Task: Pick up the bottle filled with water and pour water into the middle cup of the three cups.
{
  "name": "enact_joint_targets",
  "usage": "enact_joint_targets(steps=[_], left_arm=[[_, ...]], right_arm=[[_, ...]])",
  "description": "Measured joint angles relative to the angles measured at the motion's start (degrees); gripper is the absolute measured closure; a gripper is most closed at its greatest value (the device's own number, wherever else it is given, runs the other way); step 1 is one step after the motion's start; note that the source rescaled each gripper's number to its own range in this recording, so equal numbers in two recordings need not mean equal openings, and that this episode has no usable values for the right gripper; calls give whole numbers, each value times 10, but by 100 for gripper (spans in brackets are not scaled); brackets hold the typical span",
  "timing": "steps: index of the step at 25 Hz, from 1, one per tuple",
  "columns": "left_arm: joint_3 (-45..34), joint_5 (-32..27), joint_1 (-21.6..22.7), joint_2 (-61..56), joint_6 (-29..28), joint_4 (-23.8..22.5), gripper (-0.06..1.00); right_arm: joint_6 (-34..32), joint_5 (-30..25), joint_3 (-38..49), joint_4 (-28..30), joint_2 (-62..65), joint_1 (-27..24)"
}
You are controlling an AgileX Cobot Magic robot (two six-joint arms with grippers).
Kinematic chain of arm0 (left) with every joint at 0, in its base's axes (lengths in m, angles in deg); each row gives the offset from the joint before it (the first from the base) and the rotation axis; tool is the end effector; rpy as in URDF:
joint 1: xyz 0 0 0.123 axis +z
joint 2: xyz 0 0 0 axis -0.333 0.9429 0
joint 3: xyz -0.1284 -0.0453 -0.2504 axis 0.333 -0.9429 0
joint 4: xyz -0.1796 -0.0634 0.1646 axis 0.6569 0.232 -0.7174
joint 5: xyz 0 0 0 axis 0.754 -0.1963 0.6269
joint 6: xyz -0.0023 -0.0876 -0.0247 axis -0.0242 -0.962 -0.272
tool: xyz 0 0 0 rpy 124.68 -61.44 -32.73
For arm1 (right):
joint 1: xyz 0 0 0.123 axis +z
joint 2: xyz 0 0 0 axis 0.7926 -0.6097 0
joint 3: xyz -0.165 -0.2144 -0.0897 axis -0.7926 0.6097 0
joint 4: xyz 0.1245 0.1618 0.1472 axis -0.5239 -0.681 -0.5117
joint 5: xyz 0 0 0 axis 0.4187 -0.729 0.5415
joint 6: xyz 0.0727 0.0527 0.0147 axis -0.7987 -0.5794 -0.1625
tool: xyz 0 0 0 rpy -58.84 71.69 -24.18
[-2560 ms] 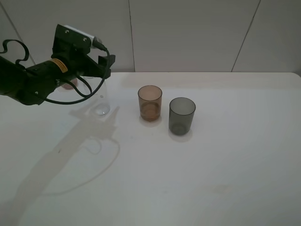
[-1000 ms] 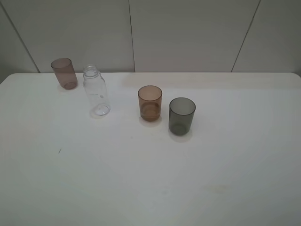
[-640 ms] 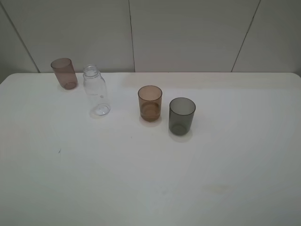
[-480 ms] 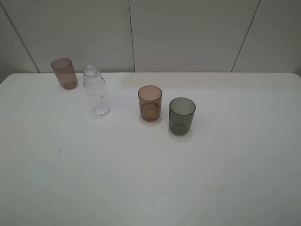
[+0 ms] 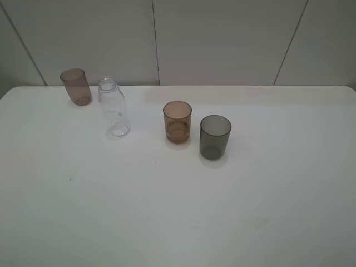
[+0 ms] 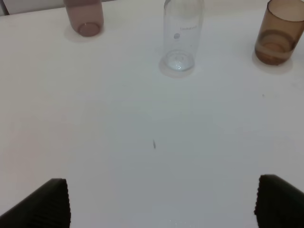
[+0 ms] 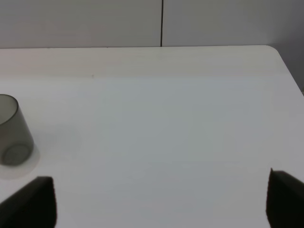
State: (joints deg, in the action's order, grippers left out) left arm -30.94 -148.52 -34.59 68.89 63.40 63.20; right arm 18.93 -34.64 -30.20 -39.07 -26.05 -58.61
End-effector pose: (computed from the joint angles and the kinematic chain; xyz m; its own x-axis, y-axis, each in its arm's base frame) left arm -0.0061 0.0031 0.2784 -0.4377 0.1020 -0.8933 0.2419 0.9703 -0.0078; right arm -0.0077 0.0009 0.2828 -0.4393 0.0220 -0.8981 0.0965 0.9951 -0.0228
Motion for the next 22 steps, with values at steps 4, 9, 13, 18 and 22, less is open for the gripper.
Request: enact_joint_targets(steps=[4, 9, 13, 18, 22], left_arm=[[0, 0, 6, 0, 0, 1, -6], [-1, 0, 55, 0, 0, 1, -6], [-1, 0, 104, 0, 0, 1, -6], [-1, 0, 131, 0, 0, 1, -6], [-1, 0, 132, 0, 0, 1, -6]], right_arm=[[0, 0, 0, 0, 0, 0], [0, 0, 0, 0, 0, 0], [0, 0, 0, 0, 0, 0], [0, 0, 0, 0, 0, 0], [0, 0, 0, 0, 0, 0]])
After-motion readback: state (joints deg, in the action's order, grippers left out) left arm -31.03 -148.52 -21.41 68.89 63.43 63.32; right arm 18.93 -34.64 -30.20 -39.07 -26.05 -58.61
